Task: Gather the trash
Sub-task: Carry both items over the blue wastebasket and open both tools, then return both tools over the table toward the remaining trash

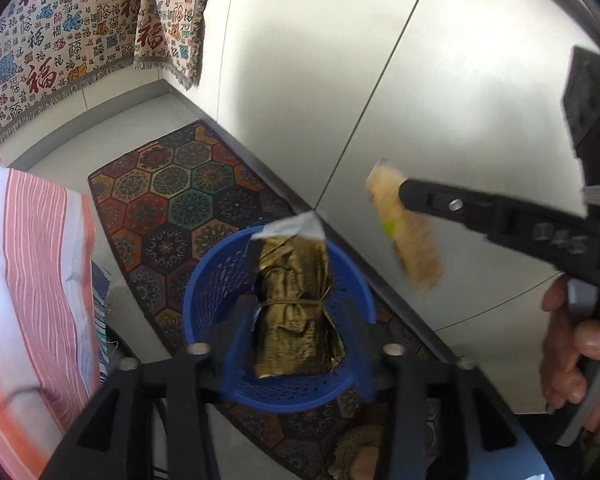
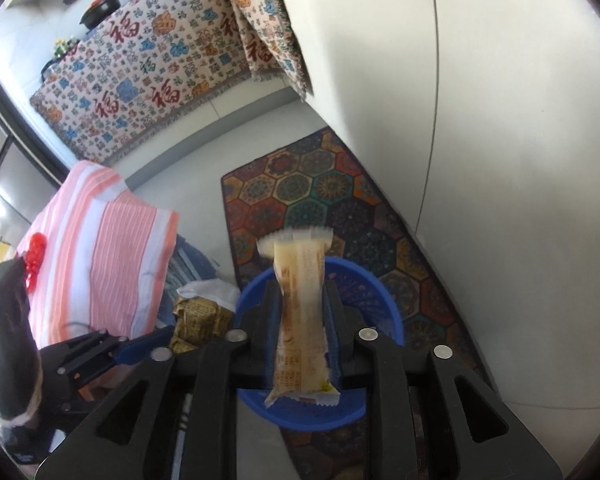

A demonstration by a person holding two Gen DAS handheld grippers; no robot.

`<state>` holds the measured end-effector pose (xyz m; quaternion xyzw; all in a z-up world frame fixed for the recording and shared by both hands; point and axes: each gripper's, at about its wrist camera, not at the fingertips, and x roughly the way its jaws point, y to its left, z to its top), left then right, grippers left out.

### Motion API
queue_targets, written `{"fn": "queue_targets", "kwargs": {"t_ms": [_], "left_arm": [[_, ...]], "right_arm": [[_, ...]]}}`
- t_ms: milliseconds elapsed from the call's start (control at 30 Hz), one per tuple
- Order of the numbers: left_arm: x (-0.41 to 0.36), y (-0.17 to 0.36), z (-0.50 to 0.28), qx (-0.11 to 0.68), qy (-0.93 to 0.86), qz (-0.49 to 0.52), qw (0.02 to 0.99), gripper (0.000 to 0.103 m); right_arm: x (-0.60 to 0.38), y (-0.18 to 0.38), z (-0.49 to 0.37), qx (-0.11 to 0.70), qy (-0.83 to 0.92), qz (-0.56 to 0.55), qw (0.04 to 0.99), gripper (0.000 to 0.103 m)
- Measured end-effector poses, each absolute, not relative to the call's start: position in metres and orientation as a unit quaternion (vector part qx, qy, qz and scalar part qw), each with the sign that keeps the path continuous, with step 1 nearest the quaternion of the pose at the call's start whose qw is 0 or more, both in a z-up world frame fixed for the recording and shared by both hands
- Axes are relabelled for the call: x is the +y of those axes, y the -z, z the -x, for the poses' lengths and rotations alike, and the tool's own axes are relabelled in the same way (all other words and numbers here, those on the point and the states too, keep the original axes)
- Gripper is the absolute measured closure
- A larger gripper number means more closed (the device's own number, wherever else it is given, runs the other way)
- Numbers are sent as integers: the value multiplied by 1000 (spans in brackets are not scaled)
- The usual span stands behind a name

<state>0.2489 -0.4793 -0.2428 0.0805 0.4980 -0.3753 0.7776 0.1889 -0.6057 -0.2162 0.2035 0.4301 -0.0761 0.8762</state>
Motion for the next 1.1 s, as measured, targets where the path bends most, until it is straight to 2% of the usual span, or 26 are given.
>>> {"fn": "queue_targets", "kwargs": {"t_ms": [33,200,400,500,600,667,700,867,1100], "left_arm": [[-481,247,-251,500,369,-82,779,43],[-479,249,-255,503,363,-70,781,43],[-449,214,-235,469,369,-70,800,43],[-425,192,-217,451,365,-77,811,43],[-386,174,-197,432,354,-88,825,43],[-352,169,-185,425,331,-99,837,40],[-337,167,-181,423,318,-103,842,40],[-246,164,-172,425,239,-107,867,40],[-113,169,-185,434,123,-70,890,40]], "right_arm": [[-606,216,-187,427,80,-206,877,51],[-611,209,-181,411,96,-210,882,49],[-601,197,-183,398,111,-174,894,42],[-587,190,-185,392,112,-144,902,35],[-565,183,-185,384,103,-108,911,22],[-545,182,-186,381,92,-80,916,7],[-534,184,-187,383,87,-66,918,5],[-471,195,-193,397,44,4,917,4],[-363,176,-180,370,-54,5,928,4]]}}
